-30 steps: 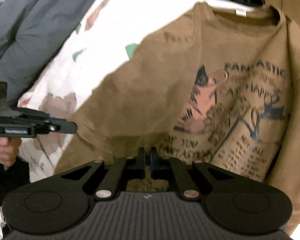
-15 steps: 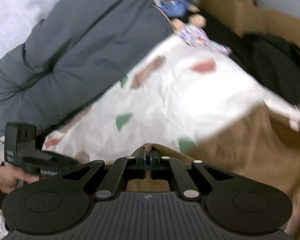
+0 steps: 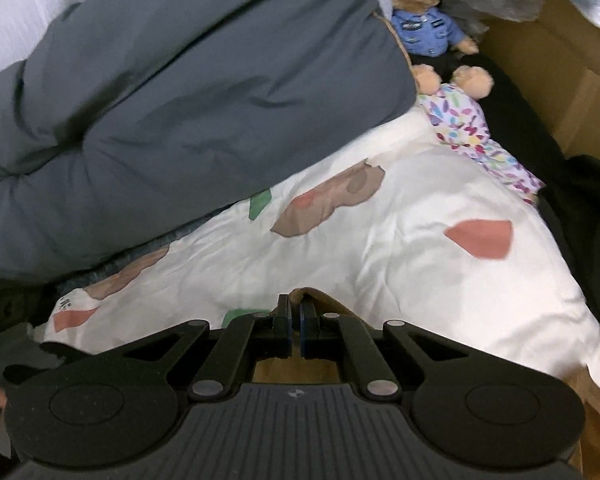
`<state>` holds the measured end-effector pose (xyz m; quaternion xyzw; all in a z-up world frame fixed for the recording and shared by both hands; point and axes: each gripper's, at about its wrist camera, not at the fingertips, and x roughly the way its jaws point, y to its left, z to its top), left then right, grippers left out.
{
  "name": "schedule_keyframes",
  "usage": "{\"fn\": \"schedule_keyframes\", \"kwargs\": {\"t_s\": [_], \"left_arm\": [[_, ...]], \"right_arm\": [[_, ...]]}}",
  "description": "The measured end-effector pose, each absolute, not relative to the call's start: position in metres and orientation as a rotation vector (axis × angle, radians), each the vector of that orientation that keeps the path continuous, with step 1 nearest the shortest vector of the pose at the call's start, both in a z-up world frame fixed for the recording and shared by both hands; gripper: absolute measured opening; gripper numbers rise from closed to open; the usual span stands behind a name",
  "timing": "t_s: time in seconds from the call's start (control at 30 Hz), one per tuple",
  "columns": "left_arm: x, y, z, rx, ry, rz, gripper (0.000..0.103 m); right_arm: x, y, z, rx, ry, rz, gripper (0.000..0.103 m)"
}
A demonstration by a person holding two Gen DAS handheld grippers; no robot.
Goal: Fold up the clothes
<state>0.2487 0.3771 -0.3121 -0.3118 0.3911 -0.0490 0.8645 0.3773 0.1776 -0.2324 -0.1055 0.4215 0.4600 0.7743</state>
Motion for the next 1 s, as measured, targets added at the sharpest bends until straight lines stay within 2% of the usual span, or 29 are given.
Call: {"fn": "schedule_keyframes", "kwargs": {"t_s": [0.1, 0.17, 0.23, 0.53, 0.6, 0.63, 0.67, 0.73, 0.83, 1.0], "left_arm": [[0.251, 0.378, -0.315, -0.627, 0.828, -0.084, 0.015], [0.254, 0.379, -0.319, -0.614, 0.820, -0.082, 0.038], [0.258, 0.378, -0.325, -0.603, 0.812, -0.088, 0.049], [0.281, 0.363, -0.357, -0.574, 0.811, -0.138, 0.053], [0.283, 0.361, -0.361, -0.583, 0.796, -0.153, 0.052], [0.283, 0.360, -0.361, -0.589, 0.789, -0.167, 0.047], [0.284, 0.360, -0.362, -0.600, 0.786, -0.194, 0.029], [0.286, 0.358, -0.362, -0.612, 0.814, -0.242, 0.008], [0.278, 0.358, -0.354, -0.605, 0.823, -0.265, 0.002], [0.253, 0.370, -0.336, -0.647, 0.810, -0.266, 0.001]], "right_arm": [[0.385, 0.197, -0.243, -0.271, 0.926, 1.016, 0.003], [0.388, 0.210, -0.252, -0.298, 0.944, 1.035, 0.003], [0.389, 0.223, -0.259, -0.316, 0.960, 1.064, 0.003], [0.386, 0.241, -0.267, -0.348, 0.981, 1.111, 0.003], [0.386, 0.239, -0.266, -0.350, 0.981, 1.115, 0.003], [0.387, 0.238, -0.265, -0.349, 0.982, 1.116, 0.003], [0.388, 0.238, -0.263, -0.347, 0.981, 1.117, 0.003], [0.389, 0.237, -0.262, -0.344, 0.981, 1.119, 0.003], [0.389, 0.239, -0.263, -0.345, 0.979, 1.118, 0.003], [0.385, 0.244, -0.266, -0.342, 0.981, 1.129, 0.003]]}}
